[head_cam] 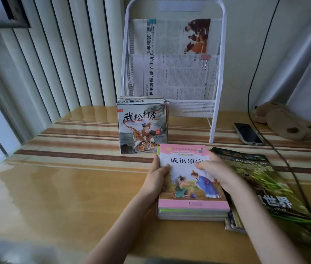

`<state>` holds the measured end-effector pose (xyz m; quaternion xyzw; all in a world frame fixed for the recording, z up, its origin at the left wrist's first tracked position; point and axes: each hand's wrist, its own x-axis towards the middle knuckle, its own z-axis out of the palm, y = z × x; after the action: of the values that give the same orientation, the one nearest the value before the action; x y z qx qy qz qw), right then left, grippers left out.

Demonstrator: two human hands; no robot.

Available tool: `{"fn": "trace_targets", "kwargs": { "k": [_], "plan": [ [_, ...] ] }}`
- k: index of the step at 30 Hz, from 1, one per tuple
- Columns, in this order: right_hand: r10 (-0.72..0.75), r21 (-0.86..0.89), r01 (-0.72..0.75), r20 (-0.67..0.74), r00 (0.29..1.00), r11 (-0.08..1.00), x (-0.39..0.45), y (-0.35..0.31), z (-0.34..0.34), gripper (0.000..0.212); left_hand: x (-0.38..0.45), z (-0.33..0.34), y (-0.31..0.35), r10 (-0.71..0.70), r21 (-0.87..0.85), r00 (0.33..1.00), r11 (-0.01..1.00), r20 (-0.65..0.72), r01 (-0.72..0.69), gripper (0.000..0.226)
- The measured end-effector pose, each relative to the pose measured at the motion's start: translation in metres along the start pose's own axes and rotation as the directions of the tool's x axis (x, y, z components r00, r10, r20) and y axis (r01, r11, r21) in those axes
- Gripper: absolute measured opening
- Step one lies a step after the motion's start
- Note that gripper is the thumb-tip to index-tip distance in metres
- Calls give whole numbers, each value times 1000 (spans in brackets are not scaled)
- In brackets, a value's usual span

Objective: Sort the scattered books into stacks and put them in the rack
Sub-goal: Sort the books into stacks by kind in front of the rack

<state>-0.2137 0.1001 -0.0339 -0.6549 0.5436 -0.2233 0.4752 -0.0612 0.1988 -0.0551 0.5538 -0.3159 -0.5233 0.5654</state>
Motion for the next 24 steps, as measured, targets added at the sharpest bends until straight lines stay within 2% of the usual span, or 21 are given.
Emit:
{"fn": "trace_targets", "kwargs": {
  "k": [2,4,5,7,8,9,10,11,13,14,16,18,20,22,24],
  "plan": [
    [-21,-153,20,-8,1000,988,1,-8,-1,51,-7,-1,7,21,66,999,998,44,-24,36],
    [-87,-330,62,-62,994,942,9,-22,1,69,-8,-17,18,154,232,988,962,-28,-144,35],
    [-136,-376,98,-78,988,922,13,-33,3,79,-2,-31,24,265,307,959,925,-100,-223,48],
    [-261,-388,211,-80,962,897,22,-61,14,91,22,-68,41,491,452,831,823,-261,-344,73],
    [-259,-369,221,-56,964,903,28,-76,21,95,35,-87,51,553,496,764,792,-333,-357,81],
    [-243,-342,220,-25,970,913,42,-89,30,99,50,-103,61,572,533,724,778,-385,-332,87],
    [-216,-314,207,6,976,927,59,-99,39,103,66,-117,70,563,571,715,772,-414,-278,90],
    [-175,-283,177,32,984,943,75,-108,49,108,84,-128,76,535,586,736,776,-414,-234,93],
    [-113,-212,129,86,990,969,103,-117,66,118,116,-142,84,435,549,826,814,-359,-190,99],
    [-96,-166,111,94,991,980,115,-117,72,116,130,-146,85,380,506,867,843,-324,-181,101],
    [-84,-54,87,50,995,995,132,-113,81,96,150,-149,80,307,420,907,892,-289,-168,104],
    [-117,65,117,-6,993,991,142,-104,85,87,167,-152,72,284,367,917,914,-280,-171,109],
    [-172,174,176,-39,984,969,147,-96,90,91,175,-151,67,269,307,929,933,-253,-187,108],
    [-203,221,211,-62,977,952,153,-93,92,80,176,-146,65,313,254,920,934,-237,-252,96],
    [-234,217,248,-89,968,944,155,-91,94,65,172,-141,65,388,236,882,914,-269,-330,79]
  ]
}}
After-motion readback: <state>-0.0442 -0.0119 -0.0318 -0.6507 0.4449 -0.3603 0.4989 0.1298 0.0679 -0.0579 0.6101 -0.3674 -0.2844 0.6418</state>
